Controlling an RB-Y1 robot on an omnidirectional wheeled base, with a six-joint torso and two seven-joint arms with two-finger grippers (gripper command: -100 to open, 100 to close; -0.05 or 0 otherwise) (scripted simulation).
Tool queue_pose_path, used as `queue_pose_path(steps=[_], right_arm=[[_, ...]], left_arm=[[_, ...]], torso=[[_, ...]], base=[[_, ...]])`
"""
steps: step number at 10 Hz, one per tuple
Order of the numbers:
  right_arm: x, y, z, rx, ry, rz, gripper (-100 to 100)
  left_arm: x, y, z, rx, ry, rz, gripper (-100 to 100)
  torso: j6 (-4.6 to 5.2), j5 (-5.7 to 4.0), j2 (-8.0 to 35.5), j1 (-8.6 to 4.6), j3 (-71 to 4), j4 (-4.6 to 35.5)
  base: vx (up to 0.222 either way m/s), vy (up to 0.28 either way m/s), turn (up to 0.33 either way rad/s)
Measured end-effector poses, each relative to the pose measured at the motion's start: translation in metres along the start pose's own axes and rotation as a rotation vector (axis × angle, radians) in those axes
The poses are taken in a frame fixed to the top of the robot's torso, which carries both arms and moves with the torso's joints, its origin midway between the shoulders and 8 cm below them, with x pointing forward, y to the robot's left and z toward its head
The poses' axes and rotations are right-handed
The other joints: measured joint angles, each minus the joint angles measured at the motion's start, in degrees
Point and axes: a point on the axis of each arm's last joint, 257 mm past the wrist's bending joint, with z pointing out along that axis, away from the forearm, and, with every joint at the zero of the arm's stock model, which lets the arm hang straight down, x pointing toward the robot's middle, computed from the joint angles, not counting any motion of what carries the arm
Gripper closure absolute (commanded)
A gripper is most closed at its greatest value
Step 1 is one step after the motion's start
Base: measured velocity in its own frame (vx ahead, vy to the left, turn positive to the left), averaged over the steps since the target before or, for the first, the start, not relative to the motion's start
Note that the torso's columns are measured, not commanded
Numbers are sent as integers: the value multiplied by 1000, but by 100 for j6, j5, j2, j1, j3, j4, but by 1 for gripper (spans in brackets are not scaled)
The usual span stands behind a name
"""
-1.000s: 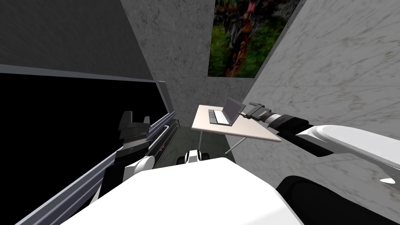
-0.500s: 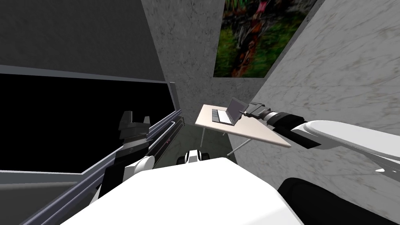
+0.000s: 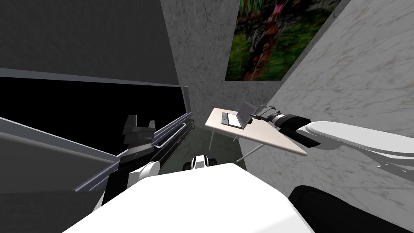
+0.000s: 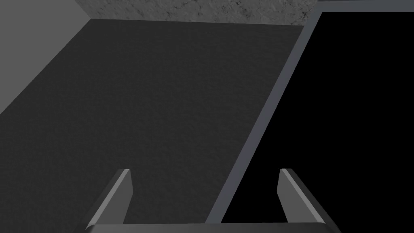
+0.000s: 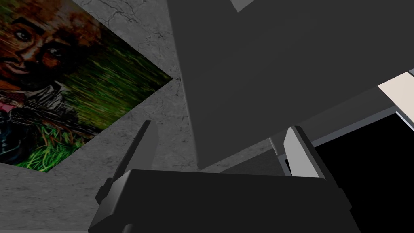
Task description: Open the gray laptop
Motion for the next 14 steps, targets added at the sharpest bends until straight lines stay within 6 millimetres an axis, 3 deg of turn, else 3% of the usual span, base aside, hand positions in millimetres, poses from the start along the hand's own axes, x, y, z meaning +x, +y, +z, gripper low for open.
queue_pose_path(steps=[6, 7, 14], right_arm=[[20, -20, 18, 68, 71, -1, -100], [20, -21, 18, 71, 72, -1, 100], [-8, 1, -7, 4, -25, 1, 100]], left_arm=[[0, 0, 0, 0, 0, 0, 0], [0, 0, 0, 0, 0, 0, 0], [0, 0, 0, 0, 0, 1, 0]], torso=[[6, -3, -4, -12, -1, 0], [3, -3, -17, -12, -10, -4], [19, -26, -12, -33, 0, -12]], base=[[-95, -1, 163], [66, -5, -252], [124, 1, -205]])
